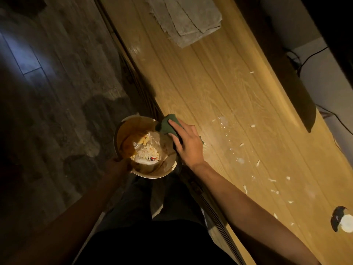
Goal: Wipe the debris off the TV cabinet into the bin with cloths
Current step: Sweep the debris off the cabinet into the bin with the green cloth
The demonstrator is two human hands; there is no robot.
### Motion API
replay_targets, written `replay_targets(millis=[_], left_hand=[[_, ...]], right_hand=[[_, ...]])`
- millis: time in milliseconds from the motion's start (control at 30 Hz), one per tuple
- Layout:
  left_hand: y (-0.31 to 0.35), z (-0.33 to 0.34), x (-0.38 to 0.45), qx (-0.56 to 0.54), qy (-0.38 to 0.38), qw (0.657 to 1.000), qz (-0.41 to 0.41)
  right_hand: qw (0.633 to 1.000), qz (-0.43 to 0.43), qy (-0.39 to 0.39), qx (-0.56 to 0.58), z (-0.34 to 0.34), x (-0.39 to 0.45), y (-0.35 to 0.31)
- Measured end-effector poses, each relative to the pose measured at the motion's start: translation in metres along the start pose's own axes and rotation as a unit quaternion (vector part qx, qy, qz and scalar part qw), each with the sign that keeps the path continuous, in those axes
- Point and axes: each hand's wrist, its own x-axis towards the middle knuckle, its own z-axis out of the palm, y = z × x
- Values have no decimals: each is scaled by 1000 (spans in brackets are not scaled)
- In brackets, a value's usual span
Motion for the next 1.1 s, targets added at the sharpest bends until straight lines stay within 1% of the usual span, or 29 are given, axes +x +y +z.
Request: replay_targets(millis=[100, 200, 267, 367, 433, 467, 533, 567, 667, 733, 800, 867, 933, 1000, 1100], left_hand=[[2, 1, 3, 20, -10, 1000, 15], [1, 5, 7, 14, 3, 998, 59], [-1, 9, 4, 21, 28, 994, 102], [-2, 7, -4, 54, 99, 980, 164], [-5, 7, -3, 61, 116, 975, 181], [-5, 7, -1, 66, 109, 975, 183], [-7, 9, 7, 49, 91, 983, 149], [-8, 9, 13, 40, 95, 986, 135], [-15, 6, 32, 62, 98, 985, 124], [-17, 3, 36, 43, 88, 990, 101], [-18, 3, 38, 33, 86, 993, 79], [-17, 3, 39, 25, 95, 992, 74], [-15, 4, 38, 27, 104, 991, 80], [-12, 5, 34, 41, 97, 989, 107], [-5, 5, 24, 74, 97, 983, 139]], right_hand=[[996, 41, 36, 70, -14, 18, 3], [990, 78, 66, 101, -47, 51, 20], [989, 87, 85, 82, -76, 78, 41], [988, 90, 126, 27, -124, 119, 86], [983, 130, 128, -19, -155, 145, 123], [979, 151, 125, -47, -169, 156, 143], [971, 182, 118, -97, -194, 175, 182], [968, 194, 113, -111, -204, 183, 199], [955, 270, 90, -85, -217, 198, 233], [935, 341, 65, -71, -213, 198, 245], [923, 373, 61, -69, -207, 195, 249], [925, 365, 87, -65, -199, 192, 244], [938, 321, 106, -81, -189, 189, 237], [951, 274, 104, -101, -177, 185, 223], [968, 215, 87, -97, -150, 176, 191]])
